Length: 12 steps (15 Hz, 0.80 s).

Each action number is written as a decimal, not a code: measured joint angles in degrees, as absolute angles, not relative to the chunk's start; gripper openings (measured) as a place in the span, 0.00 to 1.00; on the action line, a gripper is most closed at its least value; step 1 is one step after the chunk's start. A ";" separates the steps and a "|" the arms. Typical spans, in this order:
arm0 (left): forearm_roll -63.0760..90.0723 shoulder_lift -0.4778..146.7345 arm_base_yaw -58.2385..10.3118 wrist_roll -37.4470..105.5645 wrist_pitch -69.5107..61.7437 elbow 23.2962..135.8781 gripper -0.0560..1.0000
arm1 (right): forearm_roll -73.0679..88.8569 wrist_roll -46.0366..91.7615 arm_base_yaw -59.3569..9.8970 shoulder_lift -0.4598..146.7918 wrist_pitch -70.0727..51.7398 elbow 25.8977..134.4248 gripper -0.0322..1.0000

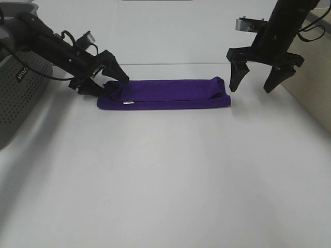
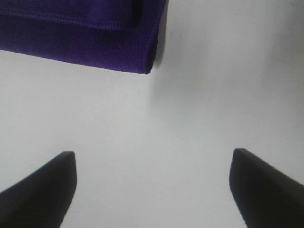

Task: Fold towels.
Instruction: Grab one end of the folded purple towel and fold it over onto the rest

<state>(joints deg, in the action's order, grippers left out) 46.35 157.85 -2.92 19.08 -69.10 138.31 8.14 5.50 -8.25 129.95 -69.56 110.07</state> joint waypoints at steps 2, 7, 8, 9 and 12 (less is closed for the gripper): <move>46.52 158.19 -5.96 19.08 -69.04 138.60 0.86 | 6.99 5.50 -8.25 129.95 -69.56 110.07 0.84; 43.95 158.25 -10.20 18.45 -68.93 138.77 0.75 | 6.70 5.50 -8.25 129.95 -69.56 110.07 0.84; 42.23 158.37 -10.49 17.19 -68.93 138.77 0.57 | 6.65 5.50 -8.25 129.95 -69.56 110.07 0.84; 40.57 158.48 -10.54 16.56 -68.98 138.60 0.32 | 6.59 5.50 -8.25 129.95 -69.56 110.07 0.84; 38.50 157.91 -10.49 16.16 -69.04 138.37 0.10 | 6.59 5.50 -8.25 129.95 -69.56 110.07 0.84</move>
<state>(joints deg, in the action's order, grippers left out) 38.50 157.91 -10.49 16.16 -69.04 138.37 6.59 5.50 -8.25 129.95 -69.56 110.07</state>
